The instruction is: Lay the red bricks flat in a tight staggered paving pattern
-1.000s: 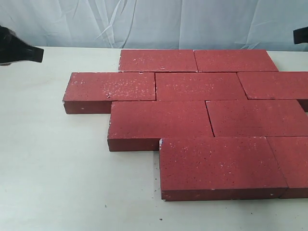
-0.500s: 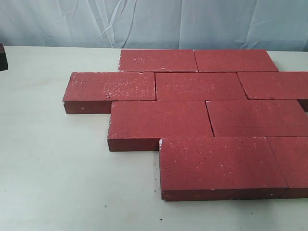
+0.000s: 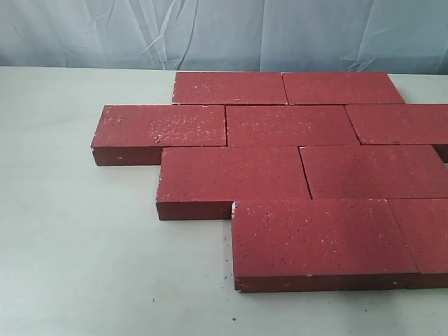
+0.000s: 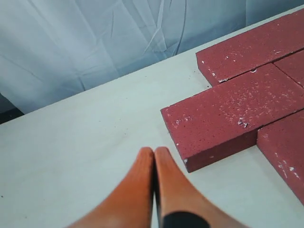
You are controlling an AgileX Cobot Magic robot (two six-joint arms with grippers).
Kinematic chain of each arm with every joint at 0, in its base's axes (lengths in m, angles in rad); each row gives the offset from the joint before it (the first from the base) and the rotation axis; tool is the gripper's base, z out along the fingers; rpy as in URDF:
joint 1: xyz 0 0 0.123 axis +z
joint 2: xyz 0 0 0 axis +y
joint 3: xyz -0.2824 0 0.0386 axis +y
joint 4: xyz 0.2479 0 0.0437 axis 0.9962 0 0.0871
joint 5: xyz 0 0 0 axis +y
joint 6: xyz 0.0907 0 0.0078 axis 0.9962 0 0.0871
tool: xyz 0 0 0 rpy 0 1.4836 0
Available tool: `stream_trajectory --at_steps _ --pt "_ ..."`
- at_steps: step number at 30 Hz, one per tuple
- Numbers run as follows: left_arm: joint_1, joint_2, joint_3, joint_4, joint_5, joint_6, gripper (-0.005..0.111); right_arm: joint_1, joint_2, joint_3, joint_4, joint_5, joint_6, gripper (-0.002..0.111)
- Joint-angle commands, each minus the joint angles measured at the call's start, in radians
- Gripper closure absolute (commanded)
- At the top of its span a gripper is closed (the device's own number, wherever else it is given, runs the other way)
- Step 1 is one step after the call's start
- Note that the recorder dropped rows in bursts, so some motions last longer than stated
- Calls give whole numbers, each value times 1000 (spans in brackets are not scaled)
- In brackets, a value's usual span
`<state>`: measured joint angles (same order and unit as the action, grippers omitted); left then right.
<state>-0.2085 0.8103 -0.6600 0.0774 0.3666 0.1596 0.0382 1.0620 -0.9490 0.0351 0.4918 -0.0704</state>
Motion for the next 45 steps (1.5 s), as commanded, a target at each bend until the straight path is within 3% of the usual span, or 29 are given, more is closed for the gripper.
stream_trajectory --at_steps 1,13,21,30,45 --pt "-5 -109 50 33 0 -73 107 -6 -6 7 1 -8 1 109" --pt "-3 -451 305 134 -186 -138 107 -6 -6 7 2 -11 1 109" --pt "92 -620 394 133 -186 -142 107 -6 -6 7 2 -11 1 109" --pt "171 -750 472 68 -185 -154 107 -6 -6 7 2 -11 1 109" --pt "182 -810 617 2 -188 -154 107 -6 -6 7 -2 -9 1 109"
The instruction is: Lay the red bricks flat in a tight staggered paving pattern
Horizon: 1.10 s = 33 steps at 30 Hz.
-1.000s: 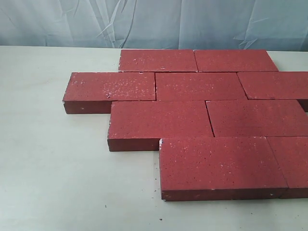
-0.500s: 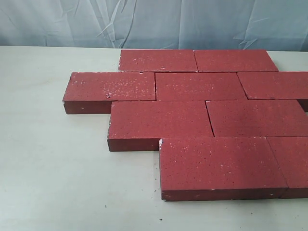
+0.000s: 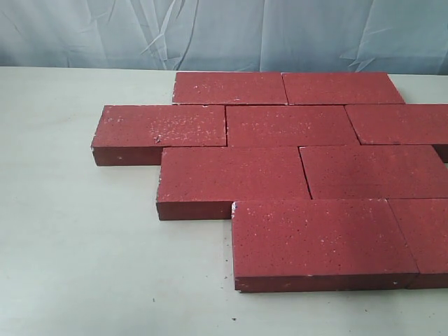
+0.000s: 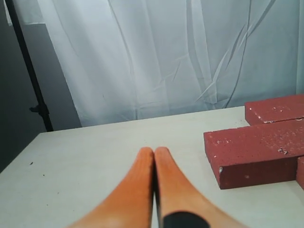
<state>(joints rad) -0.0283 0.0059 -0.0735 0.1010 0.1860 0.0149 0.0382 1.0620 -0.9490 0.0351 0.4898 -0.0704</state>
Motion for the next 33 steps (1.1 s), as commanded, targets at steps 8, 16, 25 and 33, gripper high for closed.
stream_trajectory --at_steps 8,16,25,33 --pt "2 -6 73 -24 -10 -9 107 -6 -6 7 -2 -7 1 109" --pt "2 -6 73 -48 44 -9 107 -6 -6 7 1 -11 1 109" --pt "2 -6 73 -41 44 -9 107 -6 -6 7 1 -11 1 109" --pt "2 -6 73 -42 37 -9 107 -6 -6 7 1 -11 1 109"
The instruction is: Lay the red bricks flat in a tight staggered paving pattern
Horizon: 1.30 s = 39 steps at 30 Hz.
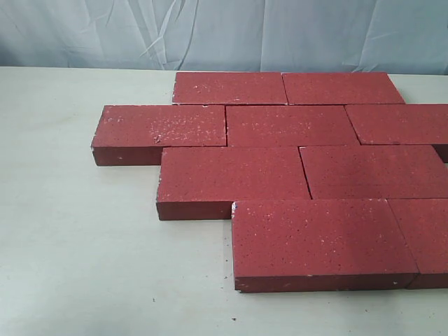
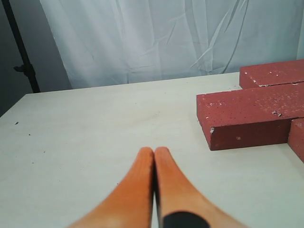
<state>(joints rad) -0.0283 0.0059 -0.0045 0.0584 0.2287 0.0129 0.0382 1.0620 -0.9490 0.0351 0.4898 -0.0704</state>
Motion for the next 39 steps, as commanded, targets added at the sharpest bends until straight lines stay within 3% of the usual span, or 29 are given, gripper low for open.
stream_trajectory --at_steps 1,19,29,39 --pt "2 -6 5 1 -6 -7 107 -6 -6 7 1 -11 1 109" --pt "2 -6 5 1 -6 -7 107 -6 -6 7 -10 -25 -5 109" --pt "2 -6 5 1 -6 -5 107 -6 -91 18 -118 -90 -5 109" --pt "2 -6 5 1 -6 -5 107 -11 -294 298 -142 -376 -5 109"
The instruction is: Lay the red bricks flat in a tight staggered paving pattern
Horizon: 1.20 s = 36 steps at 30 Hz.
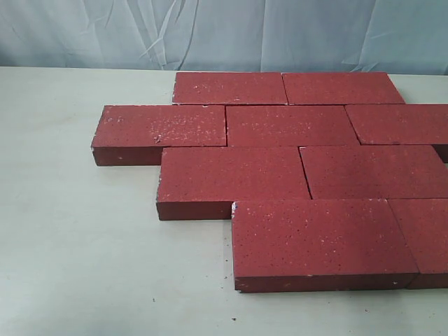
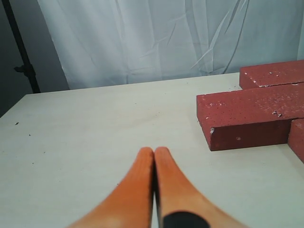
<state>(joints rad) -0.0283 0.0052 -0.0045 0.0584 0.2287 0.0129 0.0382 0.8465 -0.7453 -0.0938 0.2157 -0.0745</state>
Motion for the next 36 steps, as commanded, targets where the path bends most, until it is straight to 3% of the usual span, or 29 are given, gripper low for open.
stream_trajectory --at_steps 1,7,19,36 --pt "2 -5 5 1 -6 -5 107 -16 -103 124 -13 -125 -1 109" --pt "2 -5 5 1 -6 -5 107 -66 -237 257 -10 -135 1 109" --pt "2 -5 5 10 -6 -5 107 -67 -518 487 -2 -133 1 109" --pt "2 -5 5 10 -6 -5 107 -67 -603 512 15 -93 17 109"
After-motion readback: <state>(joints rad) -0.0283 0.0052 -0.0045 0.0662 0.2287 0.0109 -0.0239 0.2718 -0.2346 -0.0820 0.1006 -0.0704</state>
